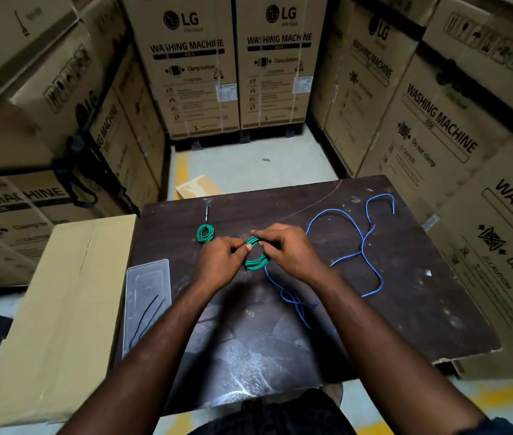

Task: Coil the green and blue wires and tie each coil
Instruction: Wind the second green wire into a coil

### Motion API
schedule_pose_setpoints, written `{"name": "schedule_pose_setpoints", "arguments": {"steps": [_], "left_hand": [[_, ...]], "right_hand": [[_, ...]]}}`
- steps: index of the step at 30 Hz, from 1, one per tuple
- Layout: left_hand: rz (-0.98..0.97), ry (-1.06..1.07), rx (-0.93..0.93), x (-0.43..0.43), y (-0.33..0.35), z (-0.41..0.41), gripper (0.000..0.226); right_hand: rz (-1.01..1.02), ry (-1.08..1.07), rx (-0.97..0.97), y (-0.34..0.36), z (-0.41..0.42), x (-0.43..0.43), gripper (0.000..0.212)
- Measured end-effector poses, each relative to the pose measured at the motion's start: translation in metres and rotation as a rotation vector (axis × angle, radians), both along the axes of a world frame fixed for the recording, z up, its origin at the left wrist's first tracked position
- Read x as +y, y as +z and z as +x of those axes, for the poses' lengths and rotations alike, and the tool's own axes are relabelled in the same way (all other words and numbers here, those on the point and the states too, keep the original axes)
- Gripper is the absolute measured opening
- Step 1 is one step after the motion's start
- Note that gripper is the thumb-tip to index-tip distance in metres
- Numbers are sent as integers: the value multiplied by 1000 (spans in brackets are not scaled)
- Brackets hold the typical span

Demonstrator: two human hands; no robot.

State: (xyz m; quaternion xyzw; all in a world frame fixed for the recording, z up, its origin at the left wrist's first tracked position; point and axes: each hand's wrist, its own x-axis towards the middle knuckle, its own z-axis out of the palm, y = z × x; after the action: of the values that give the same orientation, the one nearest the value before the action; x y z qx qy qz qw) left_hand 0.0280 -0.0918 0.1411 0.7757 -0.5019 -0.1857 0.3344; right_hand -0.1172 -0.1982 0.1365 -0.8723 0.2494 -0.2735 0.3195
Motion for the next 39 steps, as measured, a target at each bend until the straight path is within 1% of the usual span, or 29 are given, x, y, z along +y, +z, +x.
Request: {"name": "schedule_pose_setpoints", "arguments": {"steps": [1,5,8,11,14,17,19,21,24,26,29,32,36,39], "left_hand": [[-20,15,-9,1,0,-1,21],[-79,64,-11,5,-4,-1,25],[-95,80,62,7,-3,1,22],[-144,90,224,8,-1,2,21],[-183,160,509,9,1,1,24],[-174,165,691,10,2,3,19],[-135,145,761,14,0,5,14],[-102,147,779,17,-3,7,13],[-92,194,846,21,-5,6,12],[-69,251,968,20,-3,2,12],[-73,295,1200,17,4,-3,15],[-95,297,1350,16,9,-6,16],[-23,294,1447,18,8,-6,17],[35,247,1497,19,5,-4,17]], "right_hand": [[15,-12,-7,0,1,2,31],[163,-93,-16,-1,4,7,28],[272,-117,-10,3,5,8,24],[301,-104,-29,7,7,8,20],[241,-145,-72,7,11,8,20],[180,-140,-117,5,13,9,19],[135,-113,-124,2,13,12,17],[117,-93,-125,-3,14,15,17],[119,-93,-141,-7,14,18,16],[115,-88,-157,-6,16,18,15],[124,-82,-181,-4,17,17,15],[175,-95,-205,-6,17,16,17],[233,-103,-220,-9,15,15,17],[267,-103,-217,-13,14,16,17]]}}
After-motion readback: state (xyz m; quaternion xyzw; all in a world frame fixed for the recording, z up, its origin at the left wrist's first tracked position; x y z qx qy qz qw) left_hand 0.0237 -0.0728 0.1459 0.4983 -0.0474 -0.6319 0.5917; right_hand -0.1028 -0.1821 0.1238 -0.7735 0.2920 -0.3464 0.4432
